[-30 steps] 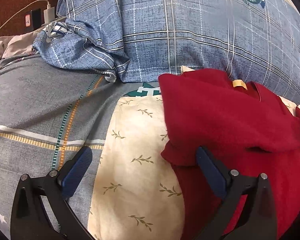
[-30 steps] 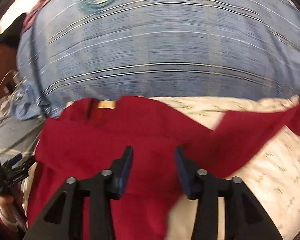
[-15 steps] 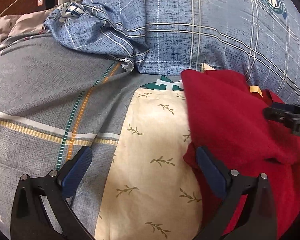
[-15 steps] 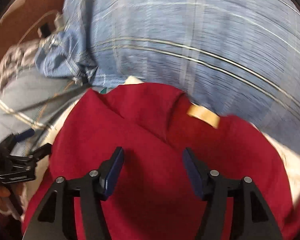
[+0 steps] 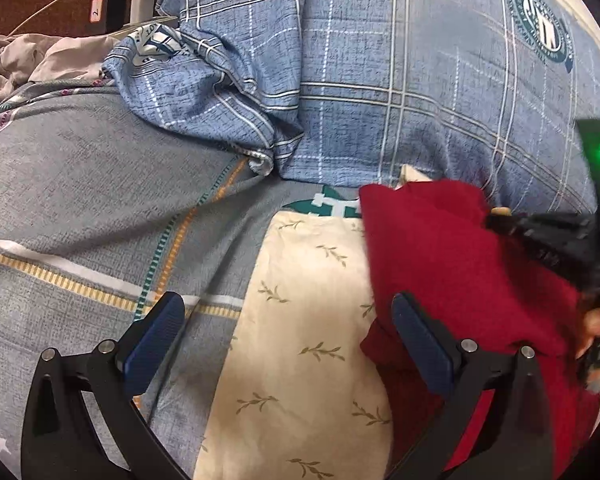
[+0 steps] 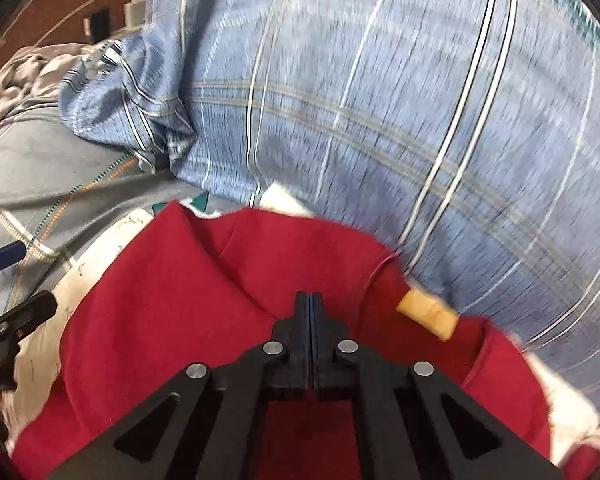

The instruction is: Fold small clothes

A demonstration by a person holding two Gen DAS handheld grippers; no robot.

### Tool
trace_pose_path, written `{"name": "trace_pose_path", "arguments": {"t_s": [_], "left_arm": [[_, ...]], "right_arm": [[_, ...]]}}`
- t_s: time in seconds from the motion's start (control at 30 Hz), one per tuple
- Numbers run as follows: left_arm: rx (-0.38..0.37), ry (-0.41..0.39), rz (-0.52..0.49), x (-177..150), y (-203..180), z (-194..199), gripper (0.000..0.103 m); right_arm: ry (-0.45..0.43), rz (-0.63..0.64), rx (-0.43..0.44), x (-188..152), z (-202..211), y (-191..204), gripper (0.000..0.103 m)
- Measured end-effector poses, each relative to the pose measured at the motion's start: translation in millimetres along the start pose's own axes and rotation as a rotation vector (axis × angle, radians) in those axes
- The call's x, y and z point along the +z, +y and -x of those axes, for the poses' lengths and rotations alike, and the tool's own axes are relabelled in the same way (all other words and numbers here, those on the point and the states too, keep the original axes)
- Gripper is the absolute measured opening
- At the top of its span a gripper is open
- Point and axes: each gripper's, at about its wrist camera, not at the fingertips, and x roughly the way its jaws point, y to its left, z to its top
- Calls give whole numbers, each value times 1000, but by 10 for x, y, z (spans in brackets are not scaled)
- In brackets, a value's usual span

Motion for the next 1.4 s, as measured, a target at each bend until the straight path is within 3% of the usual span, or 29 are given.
{"name": "trace_pose_path", "arguments": {"t_s": [0.1,0.17,0.23,0.4,0.53,0.57,0.6,0.63,0.67,0.83,0.9,0.97,1.1,1.27,1.33,1.4], "left_arm": [[-10,-7,-10,3,-30,23,103],[-14,-7,-28,-5,-69,30,103],[-25,-4,-46,-22,-114,35,103],[-40,-17,-105,-76,-239,69,103],[-47,9,-143,-99,-358,64,103],[-52,19,-137,-83,-387,76,103],[-57,21,-133,-56,-422,94,103],[-53,16,-130,-26,-450,109,103],[-40,5,-125,26,-487,122,103],[17,-36,-94,61,-483,4,103],[55,4,-99,5,-448,-140,103],[31,85,-78,-12,-388,-313,103],[12,91,-10,18,-284,-335,103],[26,96,-19,-19,-308,-333,103],[34,88,-37,-24,-341,-323,103],[39,83,-43,-27,-357,-313,103]], "right_arm": [[-14,-58,42,-88,153,-76,13],[-20,-109,53,-186,353,-236,49],[-48,-137,14,-386,621,-462,57],[-8,-293,-141,-977,1105,-1110,58],[23,-417,-151,-1383,1177,-1437,60],[41,-421,-145,-1434,1116,-1439,56],[56,-410,-141,-1466,1080,-1443,48],[68,-383,-145,-1472,1036,-1419,15],[76,-347,-156,-1431,1006,-1358,4],[-111,-303,-244,-1073,1353,-1283,4],[-134,-323,-278,-997,1352,-1366,4],[-106,-353,-326,-997,1195,-1437,6],[66,-421,-364,-1104,792,-1564,11],[-38,-515,-279,-1144,1093,-1397,45],[-94,-500,-217,-1037,1180,-1194,47],[-90,-463,-104,-919,1116,-957,47]]}}
